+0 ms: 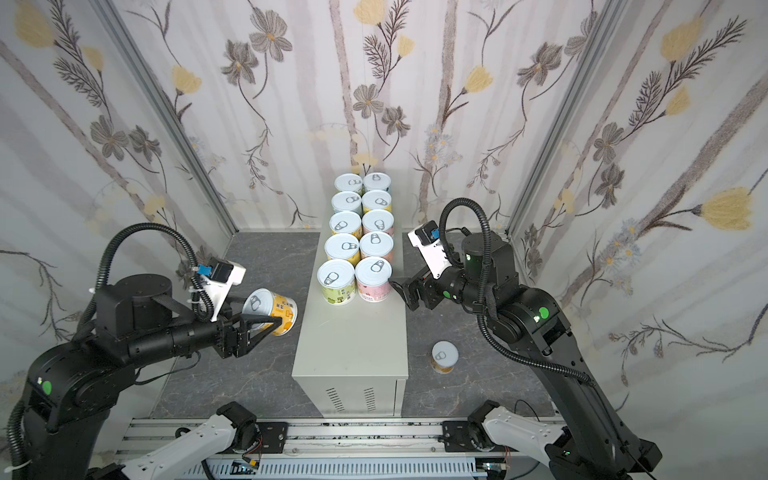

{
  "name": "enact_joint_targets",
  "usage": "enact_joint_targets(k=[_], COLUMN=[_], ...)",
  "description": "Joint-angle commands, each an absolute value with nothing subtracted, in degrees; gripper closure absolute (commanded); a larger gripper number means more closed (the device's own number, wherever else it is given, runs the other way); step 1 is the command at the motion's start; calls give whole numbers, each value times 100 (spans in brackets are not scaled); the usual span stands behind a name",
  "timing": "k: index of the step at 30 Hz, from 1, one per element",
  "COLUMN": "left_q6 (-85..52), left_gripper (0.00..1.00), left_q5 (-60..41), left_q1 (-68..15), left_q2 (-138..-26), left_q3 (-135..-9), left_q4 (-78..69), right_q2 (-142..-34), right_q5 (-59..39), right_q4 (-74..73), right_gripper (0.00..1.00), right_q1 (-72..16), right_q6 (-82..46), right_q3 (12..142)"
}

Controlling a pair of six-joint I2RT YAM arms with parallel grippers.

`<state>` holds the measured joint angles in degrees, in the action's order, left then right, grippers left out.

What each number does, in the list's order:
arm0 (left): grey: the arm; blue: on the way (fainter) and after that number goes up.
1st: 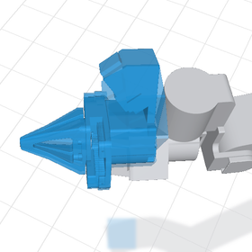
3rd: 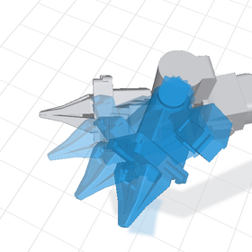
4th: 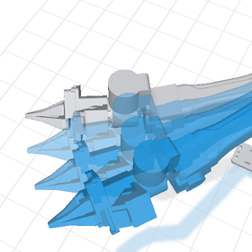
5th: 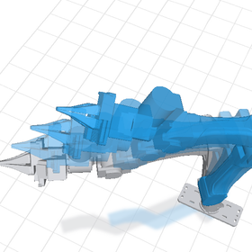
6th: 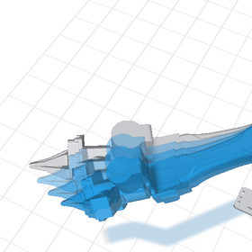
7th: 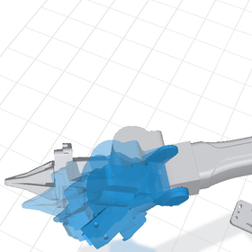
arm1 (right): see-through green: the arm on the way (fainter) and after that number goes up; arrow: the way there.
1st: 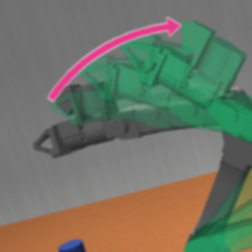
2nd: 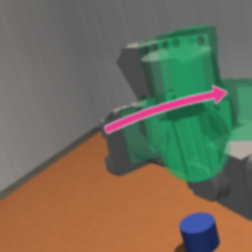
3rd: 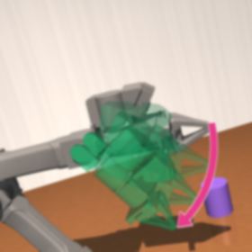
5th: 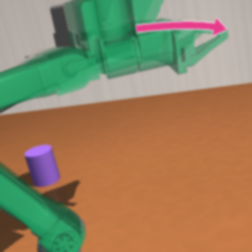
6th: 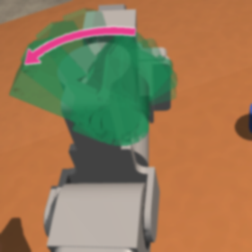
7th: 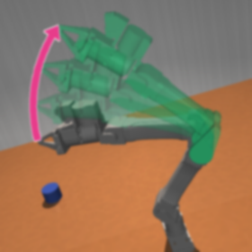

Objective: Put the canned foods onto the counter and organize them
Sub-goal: 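Lift the yellow can onto the counter beside the green can with the left gripper, then set the yellow can down at the near end of the row and hold it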

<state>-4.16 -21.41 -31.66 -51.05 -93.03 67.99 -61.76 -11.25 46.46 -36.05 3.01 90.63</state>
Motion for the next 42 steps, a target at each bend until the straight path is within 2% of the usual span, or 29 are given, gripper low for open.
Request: enact_joint_targets(k=[1,6,11,21,42], left_q6=[-317,-308,-386,-454,-642], left_gripper=[49,50,50,40,19], left_q5=[-2262,-1976,-1237,-683,-690], left_q1=[-3372,-3820,-4490,-5428,-5845], left_q2=[-5330,-5728,-6101,-6739,-6759], left_q3=[-9531,-9812,-10012,-10268,-9862], left_q4=[6433,6618,6895,7097,6391], right_q2=[-6145,-6115,-5977,-5736,-5657], right_q5=[-1000,-986,-910,-680,-618], right_q4=[4468,4478,4485,4430,4438], right_gripper=[0,0,0,0,0], right_q1=[-3615,-3618,-3613,-3612,-3595], right_q6=[319,367,404,463,721], right_q3=[9002,8982,8884,8528,8370])
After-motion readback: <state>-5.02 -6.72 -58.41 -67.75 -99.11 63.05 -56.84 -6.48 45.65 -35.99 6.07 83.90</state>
